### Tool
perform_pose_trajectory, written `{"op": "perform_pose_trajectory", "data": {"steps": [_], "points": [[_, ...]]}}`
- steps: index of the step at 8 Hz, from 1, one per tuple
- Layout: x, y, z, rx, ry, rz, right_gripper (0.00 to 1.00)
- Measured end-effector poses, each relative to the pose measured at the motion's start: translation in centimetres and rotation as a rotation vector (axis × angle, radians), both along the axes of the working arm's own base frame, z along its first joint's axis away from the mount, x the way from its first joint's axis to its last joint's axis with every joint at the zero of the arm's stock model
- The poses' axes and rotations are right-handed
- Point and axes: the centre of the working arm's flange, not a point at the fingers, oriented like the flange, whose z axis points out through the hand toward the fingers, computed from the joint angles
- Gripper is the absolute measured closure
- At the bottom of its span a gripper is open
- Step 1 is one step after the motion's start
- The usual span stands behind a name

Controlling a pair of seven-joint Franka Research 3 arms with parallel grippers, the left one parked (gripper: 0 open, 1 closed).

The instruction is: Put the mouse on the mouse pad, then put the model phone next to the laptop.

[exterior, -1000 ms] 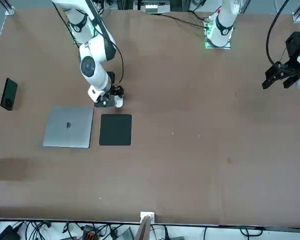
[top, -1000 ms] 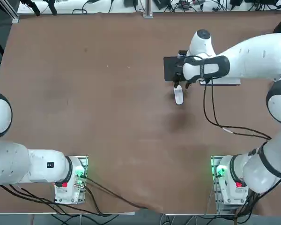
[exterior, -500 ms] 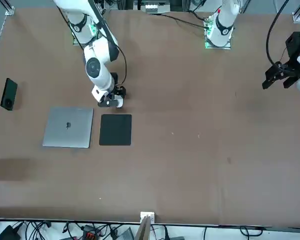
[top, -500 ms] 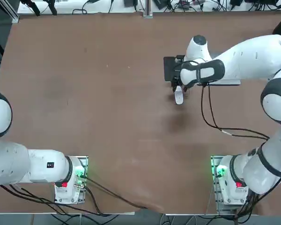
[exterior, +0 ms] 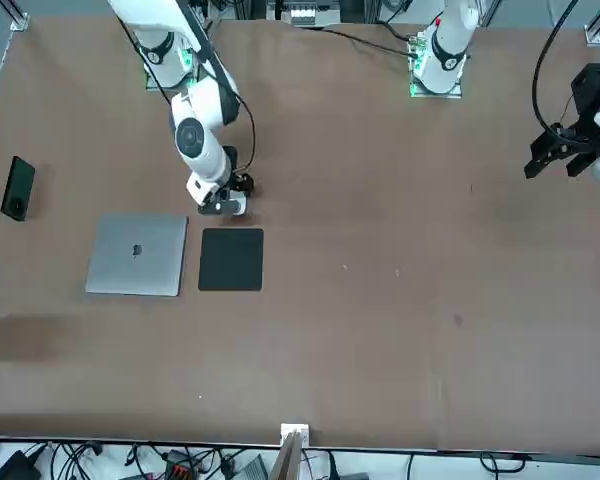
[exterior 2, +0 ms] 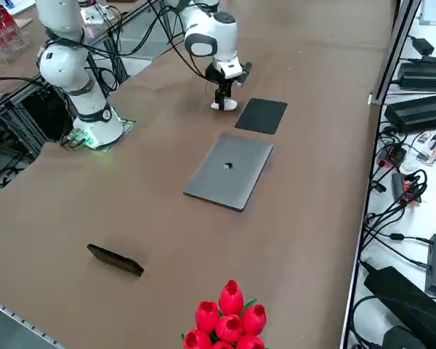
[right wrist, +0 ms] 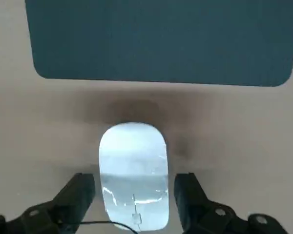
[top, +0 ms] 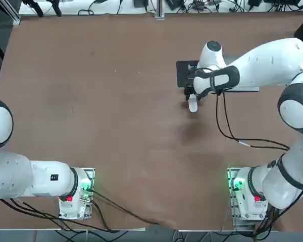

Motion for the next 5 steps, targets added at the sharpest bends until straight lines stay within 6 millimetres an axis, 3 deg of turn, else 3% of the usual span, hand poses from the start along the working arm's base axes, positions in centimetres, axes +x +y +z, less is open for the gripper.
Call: {"op": "perform_pose_trajectory", "data": {"steps": [5], "points": [[-0.1,-0.1,-1.3,-0.004,-0.003,-0.005,0.01]]}}
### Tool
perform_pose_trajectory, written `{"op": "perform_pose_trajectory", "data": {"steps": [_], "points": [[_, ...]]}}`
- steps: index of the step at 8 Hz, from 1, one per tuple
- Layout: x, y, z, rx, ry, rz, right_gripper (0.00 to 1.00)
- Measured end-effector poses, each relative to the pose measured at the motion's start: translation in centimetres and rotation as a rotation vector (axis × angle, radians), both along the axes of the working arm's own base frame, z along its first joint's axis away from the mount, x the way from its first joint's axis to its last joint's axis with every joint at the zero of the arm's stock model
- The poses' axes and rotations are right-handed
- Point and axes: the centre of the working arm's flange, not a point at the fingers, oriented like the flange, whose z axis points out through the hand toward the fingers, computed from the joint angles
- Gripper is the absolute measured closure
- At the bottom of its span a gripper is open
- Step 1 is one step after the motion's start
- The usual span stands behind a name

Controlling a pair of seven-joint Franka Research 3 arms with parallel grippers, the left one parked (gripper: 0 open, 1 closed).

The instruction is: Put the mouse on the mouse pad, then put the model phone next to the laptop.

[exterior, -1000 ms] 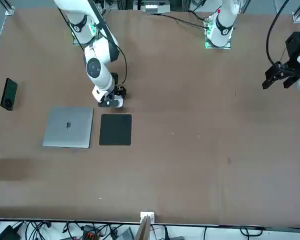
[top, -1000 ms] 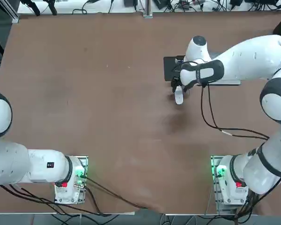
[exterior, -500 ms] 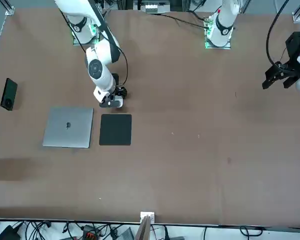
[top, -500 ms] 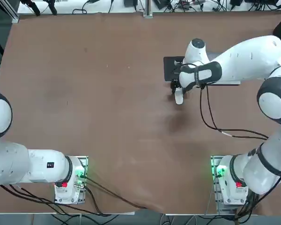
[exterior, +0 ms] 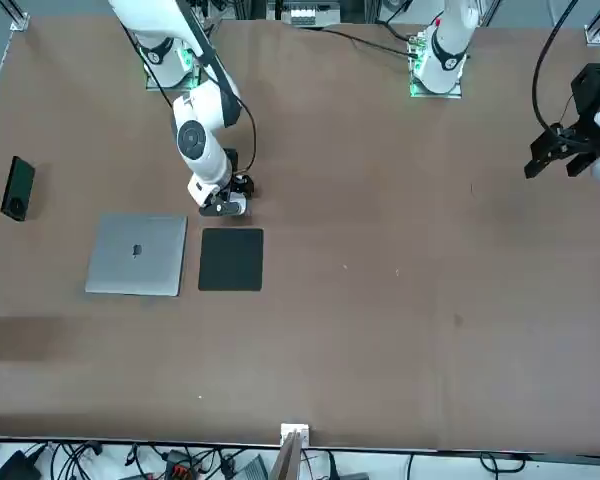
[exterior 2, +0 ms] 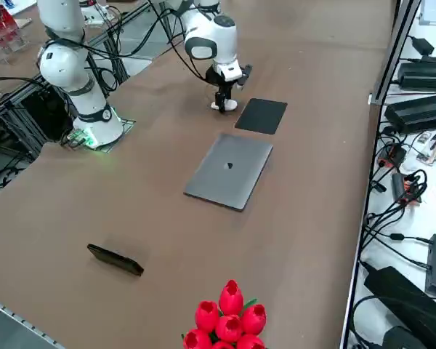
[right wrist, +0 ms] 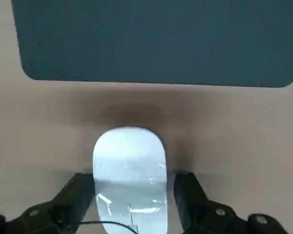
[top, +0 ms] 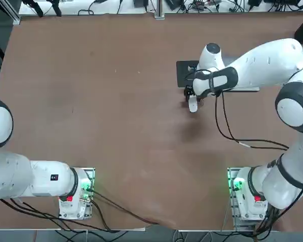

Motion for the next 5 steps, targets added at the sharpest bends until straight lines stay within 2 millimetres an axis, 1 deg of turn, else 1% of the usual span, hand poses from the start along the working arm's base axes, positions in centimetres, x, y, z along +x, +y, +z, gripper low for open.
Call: {"op": "perform_pose_trajectory", "data": {"steps": [2,3,4,5], "points": [[0.02,-0.04,-0.30,-0.001,-0.002,-0.001,0.04],[0.12,-0.13,-0.09,0.000,-0.004,-0.005,0.19],[0.18,-0.05,0.18,0.003,-0.009,-0.005,0.19],[0.19,-0.10,0.10,0.001,-0.008,-0.013,0.22]]}}
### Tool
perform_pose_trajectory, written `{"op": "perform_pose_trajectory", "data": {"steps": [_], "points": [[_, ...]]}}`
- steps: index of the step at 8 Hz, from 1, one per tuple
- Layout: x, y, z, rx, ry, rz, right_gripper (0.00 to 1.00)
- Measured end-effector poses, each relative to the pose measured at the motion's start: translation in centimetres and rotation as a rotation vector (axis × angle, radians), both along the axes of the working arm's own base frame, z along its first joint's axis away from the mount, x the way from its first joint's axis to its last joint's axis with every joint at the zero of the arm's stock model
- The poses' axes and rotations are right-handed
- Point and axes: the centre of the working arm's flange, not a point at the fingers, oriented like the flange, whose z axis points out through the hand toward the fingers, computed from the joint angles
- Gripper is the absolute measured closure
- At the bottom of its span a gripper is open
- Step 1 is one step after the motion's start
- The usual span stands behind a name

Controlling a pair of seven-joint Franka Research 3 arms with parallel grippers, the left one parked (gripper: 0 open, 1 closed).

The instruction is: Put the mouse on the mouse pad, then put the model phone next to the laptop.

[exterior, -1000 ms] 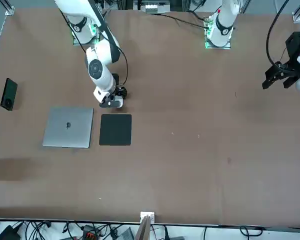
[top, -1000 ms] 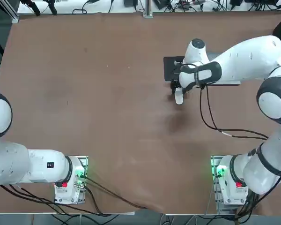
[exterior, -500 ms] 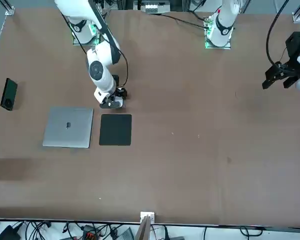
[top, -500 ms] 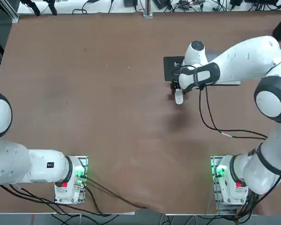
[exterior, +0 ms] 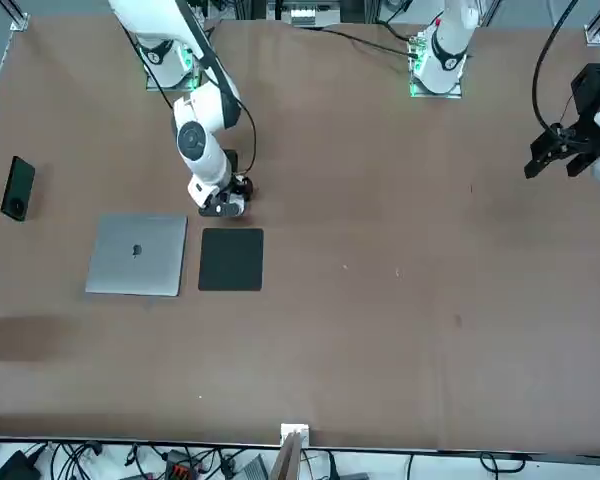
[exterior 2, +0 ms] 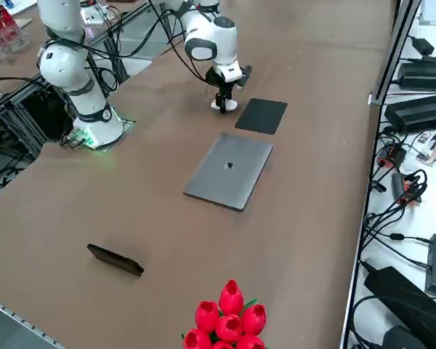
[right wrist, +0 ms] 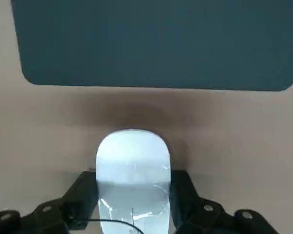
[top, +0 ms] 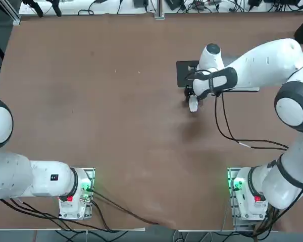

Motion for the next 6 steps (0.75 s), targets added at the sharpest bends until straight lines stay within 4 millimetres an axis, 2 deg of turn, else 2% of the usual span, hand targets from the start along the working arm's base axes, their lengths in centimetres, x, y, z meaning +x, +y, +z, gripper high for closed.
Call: {"op": "perform_pose_trajectory", "data": {"steps": [3,5,6], "points": [[0.7,0.0,0.7,0.004,-0.014,-0.033,0.22],[2.9,0.6,3.4,0.005,0.010,-0.032,0.22],[5.0,0.6,5.9,-0.011,0.034,-0.023,0.22]]}}
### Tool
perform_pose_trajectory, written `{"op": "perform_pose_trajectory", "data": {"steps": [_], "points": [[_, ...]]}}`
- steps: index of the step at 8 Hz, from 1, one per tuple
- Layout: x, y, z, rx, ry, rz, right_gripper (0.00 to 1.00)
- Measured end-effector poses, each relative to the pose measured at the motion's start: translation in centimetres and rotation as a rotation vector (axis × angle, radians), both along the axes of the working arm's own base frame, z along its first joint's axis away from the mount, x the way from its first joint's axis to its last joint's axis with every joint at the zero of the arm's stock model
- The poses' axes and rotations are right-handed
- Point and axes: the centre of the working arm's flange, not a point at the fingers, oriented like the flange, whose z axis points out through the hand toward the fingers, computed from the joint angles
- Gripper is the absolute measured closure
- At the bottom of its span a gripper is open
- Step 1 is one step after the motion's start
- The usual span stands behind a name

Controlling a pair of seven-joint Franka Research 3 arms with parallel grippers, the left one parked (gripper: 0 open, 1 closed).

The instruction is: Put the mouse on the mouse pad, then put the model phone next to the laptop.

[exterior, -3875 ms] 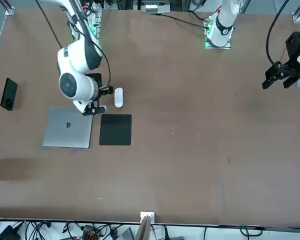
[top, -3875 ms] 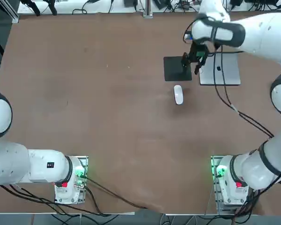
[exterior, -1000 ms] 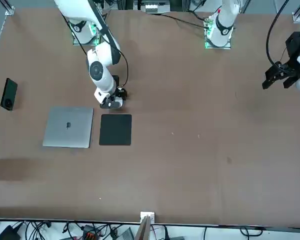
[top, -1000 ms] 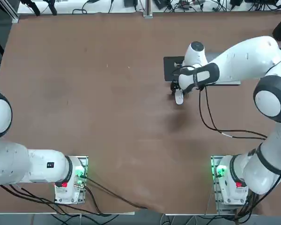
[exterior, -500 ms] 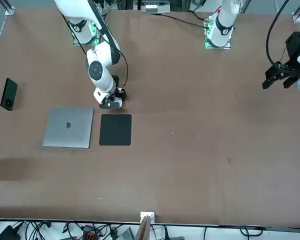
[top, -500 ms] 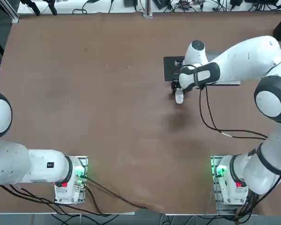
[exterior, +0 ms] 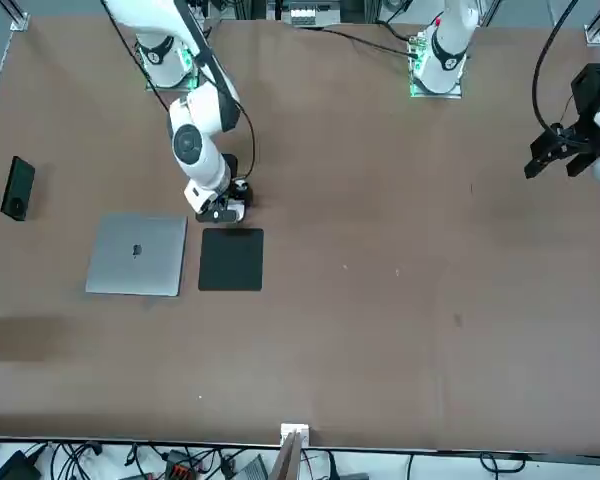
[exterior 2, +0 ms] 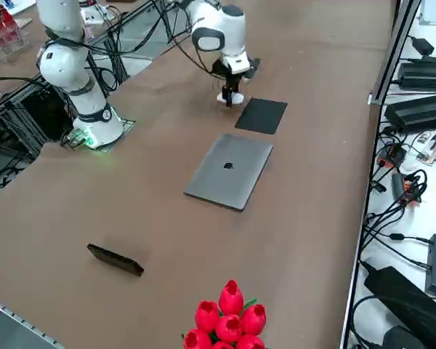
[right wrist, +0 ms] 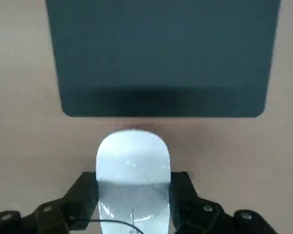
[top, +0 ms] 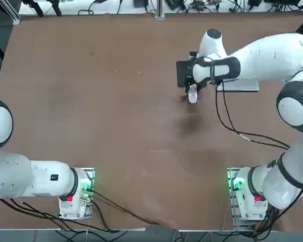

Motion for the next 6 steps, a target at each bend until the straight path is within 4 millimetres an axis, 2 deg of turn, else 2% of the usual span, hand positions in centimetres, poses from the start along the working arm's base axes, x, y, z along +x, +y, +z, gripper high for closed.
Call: {"op": "perform_pose_trajectory", "data": {"steps": [2,3,4,5,6], "points": [[4.3,-0.3,4.4,-0.038,-0.010,0.025,0.22],[6.4,-0.4,5.2,-0.041,-0.027,0.019,0.22],[8.4,-0.7,5.1,-0.044,-0.045,0.009,0.22],[10.2,-1.1,4.1,-0.052,-0.053,0.002,0.22],[11.5,-1.5,2.3,-0.067,-0.049,0.000,0.22]]}}
